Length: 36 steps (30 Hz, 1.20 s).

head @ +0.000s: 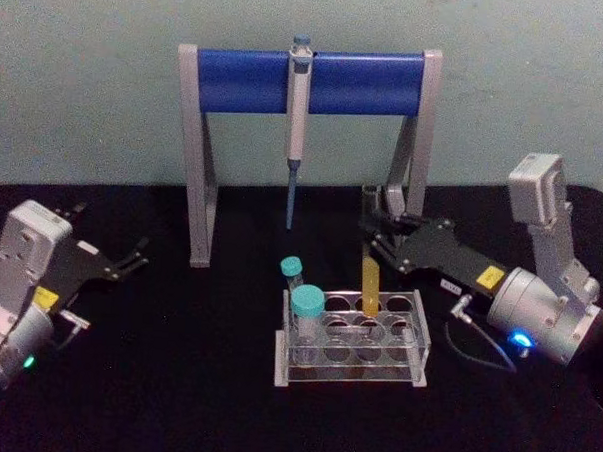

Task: Pick up the test tube from the test tube rack, shake it, then place it back into the test tube rack.

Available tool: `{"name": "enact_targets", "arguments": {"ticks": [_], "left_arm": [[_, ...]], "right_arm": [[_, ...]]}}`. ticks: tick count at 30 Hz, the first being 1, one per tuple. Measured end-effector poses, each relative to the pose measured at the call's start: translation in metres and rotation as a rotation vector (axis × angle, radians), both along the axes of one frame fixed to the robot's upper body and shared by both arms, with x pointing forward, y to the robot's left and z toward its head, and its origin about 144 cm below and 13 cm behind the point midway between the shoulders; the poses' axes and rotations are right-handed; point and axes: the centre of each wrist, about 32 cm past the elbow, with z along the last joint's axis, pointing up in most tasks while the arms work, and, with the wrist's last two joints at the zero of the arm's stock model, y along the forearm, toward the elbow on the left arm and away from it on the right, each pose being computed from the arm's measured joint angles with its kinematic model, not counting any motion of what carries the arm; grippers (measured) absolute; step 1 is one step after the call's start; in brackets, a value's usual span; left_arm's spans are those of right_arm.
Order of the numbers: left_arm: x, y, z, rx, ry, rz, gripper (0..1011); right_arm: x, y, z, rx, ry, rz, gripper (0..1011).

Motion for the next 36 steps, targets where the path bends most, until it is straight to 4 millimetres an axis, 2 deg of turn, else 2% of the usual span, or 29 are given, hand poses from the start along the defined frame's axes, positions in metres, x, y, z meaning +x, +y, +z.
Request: {"name": "enact_targets", "arguments": {"ticks": [7,14,23,36], "left_arm": [[0.000,0.000,0.000,0.000,0.000,0.000,1001],[0.000,0.000,0.000,0.000,0.000,0.000,1001],[0.000,0.000,0.000,0.000,0.000,0.000,1001],[0.000,0.000,0.000,0.000,0.000,0.000,1001]], "right_arm": [[-0.006,-0.002,0.010,0.049,-0.041,-0.010,229],[-0.014,-0.003,0.019,0.044,-0.109,-0.112,229],[-0.015,-0.002,0.019,0.040,-0.141,-0.200,229],[-0.014,0.000,0.017,0.078,-0.132,-0.178,229]]}}
